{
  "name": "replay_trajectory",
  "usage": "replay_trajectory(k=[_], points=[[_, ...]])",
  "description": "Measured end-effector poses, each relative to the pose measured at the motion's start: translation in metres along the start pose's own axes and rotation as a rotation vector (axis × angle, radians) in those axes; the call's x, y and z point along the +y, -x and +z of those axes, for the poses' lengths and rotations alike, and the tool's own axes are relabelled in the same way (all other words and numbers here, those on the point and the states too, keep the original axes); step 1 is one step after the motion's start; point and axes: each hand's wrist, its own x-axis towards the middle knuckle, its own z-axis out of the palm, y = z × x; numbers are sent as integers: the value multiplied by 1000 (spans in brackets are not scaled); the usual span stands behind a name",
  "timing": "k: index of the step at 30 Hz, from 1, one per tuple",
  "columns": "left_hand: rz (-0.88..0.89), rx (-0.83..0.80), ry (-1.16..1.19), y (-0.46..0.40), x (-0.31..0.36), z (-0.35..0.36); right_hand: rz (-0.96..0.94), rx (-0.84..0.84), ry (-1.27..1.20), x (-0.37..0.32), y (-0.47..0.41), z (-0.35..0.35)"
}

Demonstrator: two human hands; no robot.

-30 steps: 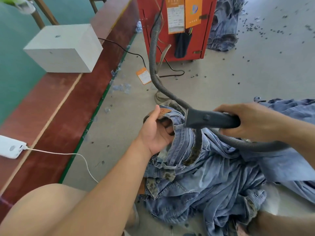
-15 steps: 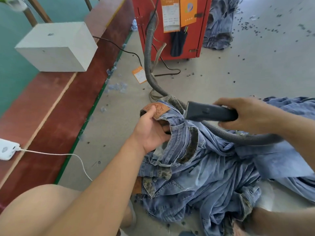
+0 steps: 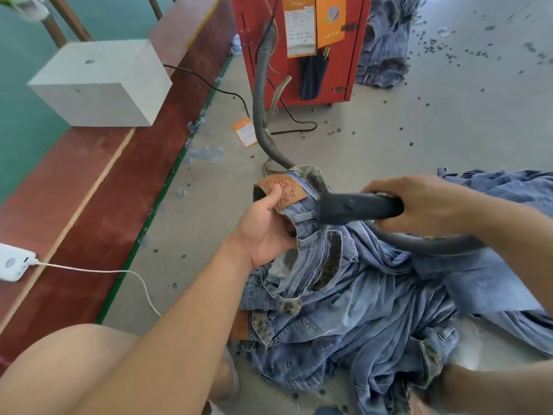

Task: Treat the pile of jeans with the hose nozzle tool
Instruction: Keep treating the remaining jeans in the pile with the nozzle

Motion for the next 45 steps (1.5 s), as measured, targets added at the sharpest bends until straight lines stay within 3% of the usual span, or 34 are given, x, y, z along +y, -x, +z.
replay_trajectory(k=[3,13,19,23,25,31,33,36,40,45], points=[[-26,-25,-28,0,-4,6,-79,-70,-7,-18,-2,20],[7,-47,40,8,-3,14,-153,92,-118,-19,9,-3],[-10,-85,99,7,-6,22,-103,-47,32,-20,8,9],[-21,-66,-8,8,-10,19,-215,-31,-106,-34,10,11],[100,-13,-176,7,-10,17,-217,24,-129,-30,11,1],[496,428,-1011,-3,-17,15,-70,226,-192,1,11,-27],[611,405,-1221,-5,-21,15,-32,173,-219,8,13,-31],[793,284,-1338,-4,-26,18,6,61,-211,11,14,-34],[832,98,-1506,-5,-32,15,-36,23,-149,1,10,-25],[944,91,-1613,-4,-29,10,-96,66,-156,-10,8,-19]])
